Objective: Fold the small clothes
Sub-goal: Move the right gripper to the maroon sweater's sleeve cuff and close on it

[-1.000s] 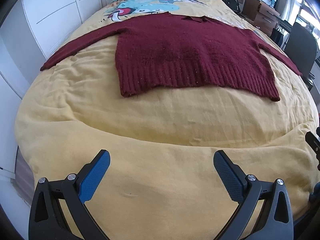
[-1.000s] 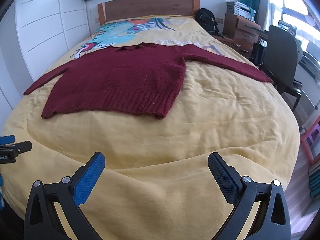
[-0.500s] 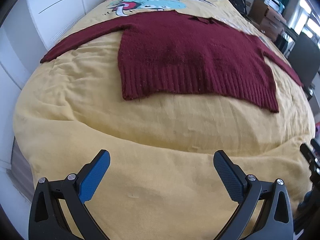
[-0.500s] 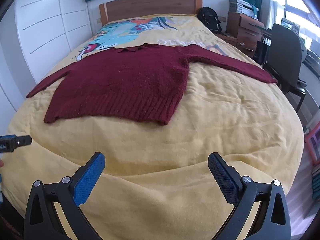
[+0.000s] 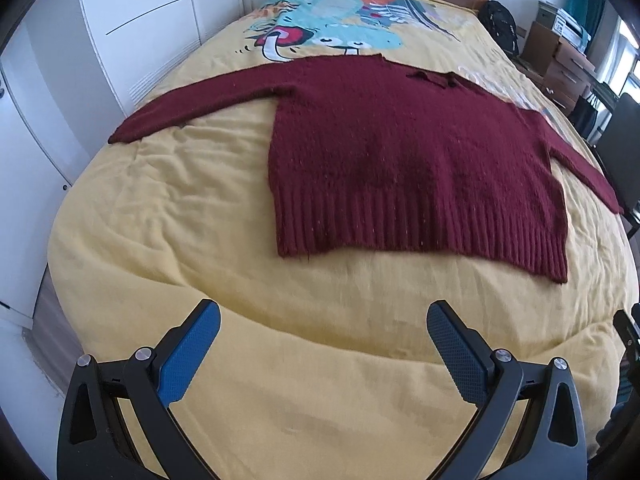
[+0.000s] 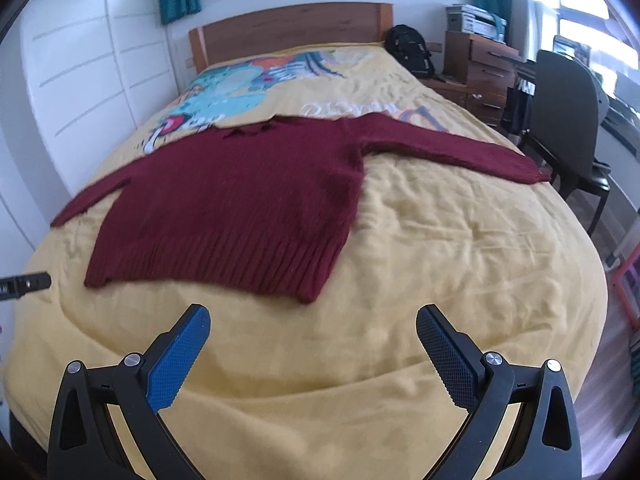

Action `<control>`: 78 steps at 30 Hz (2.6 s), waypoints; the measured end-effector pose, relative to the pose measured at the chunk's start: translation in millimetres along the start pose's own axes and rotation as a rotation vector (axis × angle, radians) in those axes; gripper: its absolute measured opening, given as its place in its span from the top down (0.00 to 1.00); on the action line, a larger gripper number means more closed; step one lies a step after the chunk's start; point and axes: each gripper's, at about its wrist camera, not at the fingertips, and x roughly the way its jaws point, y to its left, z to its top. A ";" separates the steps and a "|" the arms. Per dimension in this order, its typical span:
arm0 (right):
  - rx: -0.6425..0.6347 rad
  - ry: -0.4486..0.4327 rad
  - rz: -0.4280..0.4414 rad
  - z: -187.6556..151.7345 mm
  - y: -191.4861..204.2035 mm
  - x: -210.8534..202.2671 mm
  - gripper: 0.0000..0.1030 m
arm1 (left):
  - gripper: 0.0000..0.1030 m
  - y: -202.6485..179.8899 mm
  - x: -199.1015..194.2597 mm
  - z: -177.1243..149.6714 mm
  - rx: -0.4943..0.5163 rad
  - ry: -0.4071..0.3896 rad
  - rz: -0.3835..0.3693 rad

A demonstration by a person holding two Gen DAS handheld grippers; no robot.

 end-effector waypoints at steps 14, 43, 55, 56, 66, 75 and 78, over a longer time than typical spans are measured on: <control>0.132 -0.023 -0.027 33.4 -55.5 20.1 0.00 | 0.01 3.5 -9.0 46.0 -0.029 -0.067 0.014; 0.562 0.080 -0.178 83.8 -283.5 149.7 0.00 | 0.01 19.1 26.7 75.6 -0.100 -0.002 0.115; 0.707 0.084 -0.127 122.8 -358.1 205.5 0.00 | 0.01 27.2 42.9 80.0 -0.127 0.026 0.161; 0.727 0.078 -0.116 125.5 -365.8 209.2 0.00 | 0.01 28.1 44.3 80.3 -0.129 0.029 0.165; 0.883 0.019 -0.086 141.9 -417.2 231.5 0.07 | 0.01 31.3 61.9 75.1 -0.137 0.071 0.176; 0.937 0.015 -0.110 152.2 -444.1 243.2 0.52 | 0.01 37.6 73.0 70.5 -0.155 0.094 0.182; 0.942 0.028 -0.124 154.8 -450.7 245.3 0.78 | 0.01 41.2 75.7 68.7 -0.167 0.100 0.182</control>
